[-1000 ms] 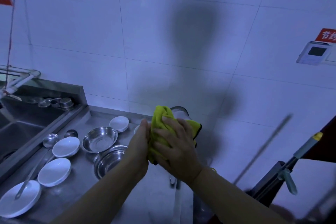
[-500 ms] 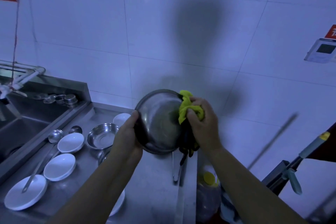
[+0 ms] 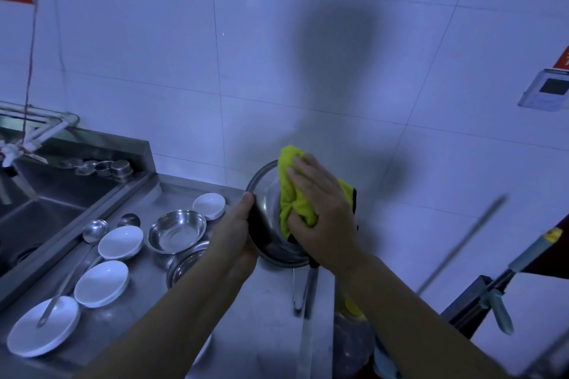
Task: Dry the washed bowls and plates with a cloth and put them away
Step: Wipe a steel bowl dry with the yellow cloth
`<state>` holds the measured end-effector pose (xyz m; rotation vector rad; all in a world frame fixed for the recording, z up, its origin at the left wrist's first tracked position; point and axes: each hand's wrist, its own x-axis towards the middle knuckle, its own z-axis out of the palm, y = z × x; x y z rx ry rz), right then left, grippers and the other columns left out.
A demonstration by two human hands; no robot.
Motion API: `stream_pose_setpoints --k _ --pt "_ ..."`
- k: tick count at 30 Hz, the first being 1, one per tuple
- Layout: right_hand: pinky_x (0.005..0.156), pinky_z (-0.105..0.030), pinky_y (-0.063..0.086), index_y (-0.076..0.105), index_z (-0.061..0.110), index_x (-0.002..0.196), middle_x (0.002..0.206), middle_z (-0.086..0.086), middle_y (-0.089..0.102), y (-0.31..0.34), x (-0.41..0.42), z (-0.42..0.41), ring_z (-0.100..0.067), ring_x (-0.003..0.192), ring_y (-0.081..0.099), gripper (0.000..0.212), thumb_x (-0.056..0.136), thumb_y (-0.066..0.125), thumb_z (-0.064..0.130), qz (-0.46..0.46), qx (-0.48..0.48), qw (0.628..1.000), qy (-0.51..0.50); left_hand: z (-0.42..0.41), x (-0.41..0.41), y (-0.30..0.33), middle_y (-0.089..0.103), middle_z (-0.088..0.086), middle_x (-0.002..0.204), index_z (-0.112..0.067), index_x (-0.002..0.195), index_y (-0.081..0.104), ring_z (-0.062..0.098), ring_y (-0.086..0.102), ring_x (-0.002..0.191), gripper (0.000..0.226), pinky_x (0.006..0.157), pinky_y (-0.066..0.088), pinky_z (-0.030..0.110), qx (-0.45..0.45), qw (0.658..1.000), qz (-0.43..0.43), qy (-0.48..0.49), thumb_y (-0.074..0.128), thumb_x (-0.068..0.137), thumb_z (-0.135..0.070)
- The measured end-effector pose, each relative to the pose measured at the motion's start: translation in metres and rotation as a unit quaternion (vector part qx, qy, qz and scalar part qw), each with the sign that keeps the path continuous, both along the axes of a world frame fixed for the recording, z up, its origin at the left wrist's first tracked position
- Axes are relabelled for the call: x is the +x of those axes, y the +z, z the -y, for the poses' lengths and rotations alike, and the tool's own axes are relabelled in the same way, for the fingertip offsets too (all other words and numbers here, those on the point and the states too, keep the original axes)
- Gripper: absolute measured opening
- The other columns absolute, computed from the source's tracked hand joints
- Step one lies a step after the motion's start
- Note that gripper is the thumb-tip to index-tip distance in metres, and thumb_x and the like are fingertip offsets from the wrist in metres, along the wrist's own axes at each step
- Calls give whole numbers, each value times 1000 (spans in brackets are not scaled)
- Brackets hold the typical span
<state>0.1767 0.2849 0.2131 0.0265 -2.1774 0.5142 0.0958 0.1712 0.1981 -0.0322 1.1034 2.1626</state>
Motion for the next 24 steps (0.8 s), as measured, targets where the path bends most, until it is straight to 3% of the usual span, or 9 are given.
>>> stream_pose_setpoints --k 5,8,11,14,15,17,19,21,24 --pt "110 -41 35 65 2 119 134 -7 55 -20 9 3 -25 136 40 46 74 58 5 2 83 992 100 4 -17 9 58 23 124 4 126 51 32 59 107 49 88 46 43 7 1000 22 -21 37 99 -35" --pt "109 -42 37 65 -2 116 131 -11 57 -26 19 -11 -26 134 43 38 80 56 3 -12 67 993 97 5 -23 8 61 21 122 2 125 54 32 58 112 49 94 45 45 -11 1000 11 -25 38 99 -36" --pt "109 -38 38 66 -5 113 128 -13 58 -21 19 -23 -26 129 47 40 76 51 2 -44 -10 998 33 5 -23 6 71 13 102 -3 111 63 25 65 97 39 83 50 39 -26 999 -16 -11 42 98 -33" --pt "107 -37 38 67 -3 114 125 -13 60 -3 12 -26 -27 124 51 48 67 53 -4 -47 -69 995 -47 1 -14 8 74 9 81 -6 84 68 19 70 76 34 83 50 40 -28 999 -39 -1 44 99 -27" --pt "108 -35 38 67 -2 114 124 -12 61 4 8 -25 -28 124 51 49 67 53 -3 -40 -61 996 -52 -2 -10 9 74 10 84 -5 84 68 21 70 79 36 88 48 42 -19 999 -40 -10 42 99 -26" --pt "108 -33 38 67 -2 113 123 -13 62 14 2 -21 -28 124 51 47 70 49 7 -27 -20 999 -30 -7 -3 12 69 17 106 1 109 63 27 65 101 41 100 42 45 10 998 -30 -57 36 101 -29" --pt "107 -38 40 68 -3 112 122 -13 63 20 -2 -15 -28 124 51 48 72 46 13 -12 17 1000 8 -10 0 15 64 20 116 3 126 52 30 60 110 47 98 43 45 38 995 -14 -91 31 102 -32" --pt "105 -44 41 68 -1 111 122 -12 64 21 -3 -11 -28 125 51 46 72 47 13 1 54 998 36 -11 0 17 64 17 115 -2 127 52 28 60 106 46 89 46 40 66 991 -10 -117 27 102 -33" --pt "104 -44 41 69 2 110 122 -9 65 13 -2 -6 -26 127 50 42 74 52 13 8 129 991 44 -11 1 22 67 11 111 -9 122 57 22 62 103 44 88 47 36 90 986 -4 -138 29 101 -36"
